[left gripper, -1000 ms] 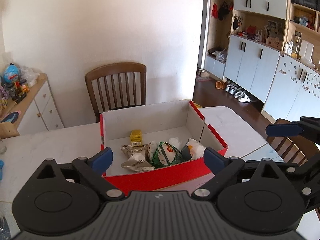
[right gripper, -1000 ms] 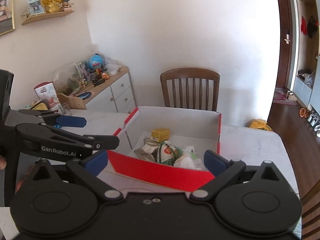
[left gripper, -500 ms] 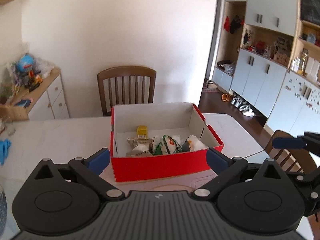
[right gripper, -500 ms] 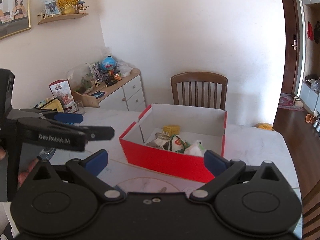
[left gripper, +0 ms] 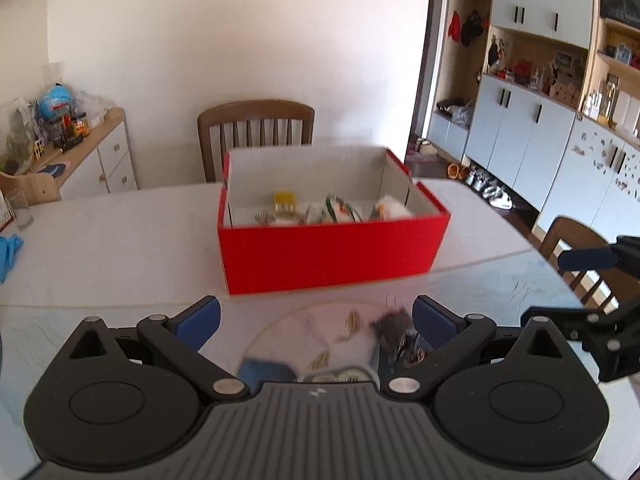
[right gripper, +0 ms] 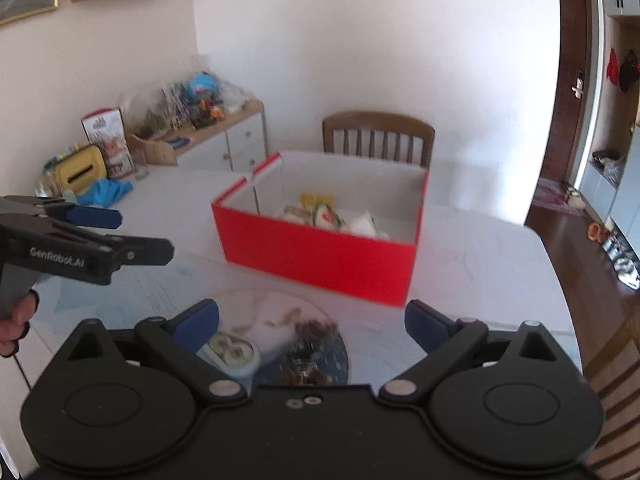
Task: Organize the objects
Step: 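Withdraw both tools from the box back over the pile, then grasp the white tape dispenser with the left tool while the right grasps the red plush keychain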
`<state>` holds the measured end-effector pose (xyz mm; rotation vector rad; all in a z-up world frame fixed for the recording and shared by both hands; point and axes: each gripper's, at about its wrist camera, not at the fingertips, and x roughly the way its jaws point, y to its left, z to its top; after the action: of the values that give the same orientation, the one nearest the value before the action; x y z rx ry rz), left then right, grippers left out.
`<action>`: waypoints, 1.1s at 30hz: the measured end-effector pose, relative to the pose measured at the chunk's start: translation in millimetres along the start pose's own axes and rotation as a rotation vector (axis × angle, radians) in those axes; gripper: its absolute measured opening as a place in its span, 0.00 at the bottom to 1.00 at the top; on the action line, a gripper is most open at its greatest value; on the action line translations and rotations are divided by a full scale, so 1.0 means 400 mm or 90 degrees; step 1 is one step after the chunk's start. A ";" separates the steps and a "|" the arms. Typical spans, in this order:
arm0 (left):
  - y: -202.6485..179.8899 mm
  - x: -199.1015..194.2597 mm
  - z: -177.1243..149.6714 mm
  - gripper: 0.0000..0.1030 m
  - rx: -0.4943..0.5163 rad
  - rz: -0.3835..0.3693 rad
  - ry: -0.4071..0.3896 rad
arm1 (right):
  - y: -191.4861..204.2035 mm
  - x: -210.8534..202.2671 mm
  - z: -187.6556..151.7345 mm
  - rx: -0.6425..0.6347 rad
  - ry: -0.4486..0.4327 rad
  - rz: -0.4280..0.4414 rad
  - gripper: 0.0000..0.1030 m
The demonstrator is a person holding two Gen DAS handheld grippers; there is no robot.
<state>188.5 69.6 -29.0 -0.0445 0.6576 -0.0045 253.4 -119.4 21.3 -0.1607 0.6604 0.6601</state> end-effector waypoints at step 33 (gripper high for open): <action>-0.084 0.290 -0.203 0.99 0.287 -0.100 0.096 | 0.009 0.225 -0.157 0.074 0.181 0.006 0.53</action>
<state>231.2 30.6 -162.7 0.3422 0.7903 -0.3090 272.2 -91.4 -83.2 -0.1452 0.9713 0.6117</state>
